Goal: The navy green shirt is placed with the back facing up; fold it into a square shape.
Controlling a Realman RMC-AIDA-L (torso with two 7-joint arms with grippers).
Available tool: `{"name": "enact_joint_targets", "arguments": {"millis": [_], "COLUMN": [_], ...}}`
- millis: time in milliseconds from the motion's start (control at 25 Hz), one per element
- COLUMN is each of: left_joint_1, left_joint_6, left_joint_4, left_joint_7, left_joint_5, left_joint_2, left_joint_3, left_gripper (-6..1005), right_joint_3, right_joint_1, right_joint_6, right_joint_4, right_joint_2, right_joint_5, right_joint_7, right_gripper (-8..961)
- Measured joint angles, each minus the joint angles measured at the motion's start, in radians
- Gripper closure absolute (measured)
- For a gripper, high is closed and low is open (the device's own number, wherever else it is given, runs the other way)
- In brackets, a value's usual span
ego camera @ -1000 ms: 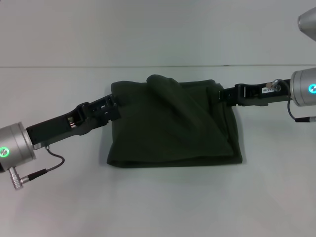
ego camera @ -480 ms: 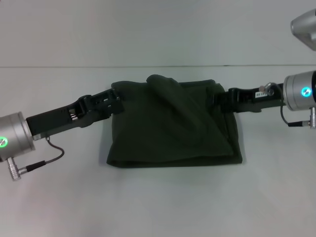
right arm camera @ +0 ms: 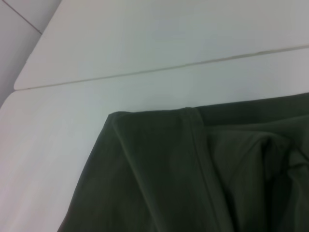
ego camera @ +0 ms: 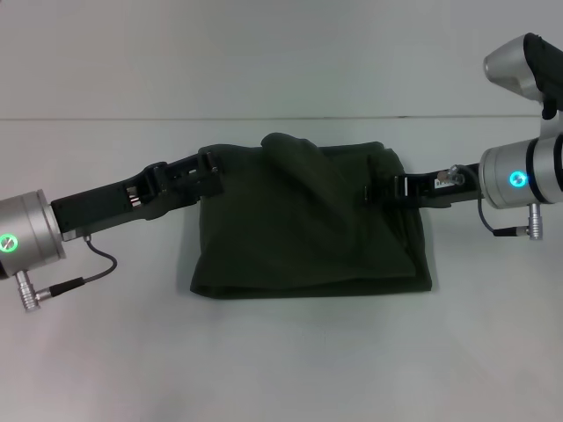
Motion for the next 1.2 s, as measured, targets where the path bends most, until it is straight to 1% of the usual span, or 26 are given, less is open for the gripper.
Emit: {"name": "enact_joint_targets", "arguments": {"millis": [240,360,560,760,1000,1200], "left_joint_1": [0.002,-0.001,-0.004,-0.01,-0.012,-0.01], "left_joint_6": [-0.017,-0.025,-0.029,-0.032,-0.034,-0.034], "left_joint_4": [0.0,0.0,0.001,0.001,0.0,0.0], "left_joint_7": [0.005,0.005,0.005,0.007,0.007,0.008], "left_joint_5": [0.003,0.01,0.015,0.016,0.016,0.015], "left_joint_2": [0.0,-0.001,-0.003,-0.005,-0.008,-0.009], "left_joint_3": [0.0,0.0,-0.002,-0.003,-0.001,0.0], "left_gripper": [49,49,50,50,50,49], "right_joint_3": [-0.001,0.003,0.005,0.012,0.015,0.01], "right_joint_1": [0.007,0.01,0.01,0.01,0.01,0.008], "right_joint_6": [0.028,0.03,0.047,0.047,0.038,0.05], "right_joint_4": [0.053,0.057,0.057,0.052,0.055,0.059], "right_joint_2": [0.006,0.01,0.009,0.008,0.005,0.008], "right_joint_5": [0.002,0.003,0.004,0.004,0.006,0.006], "right_joint_7": [-0.027,-0.035,-0.024,-0.022,-0.021,-0.021], "right_gripper": [346,346,347,515,651,651]}}
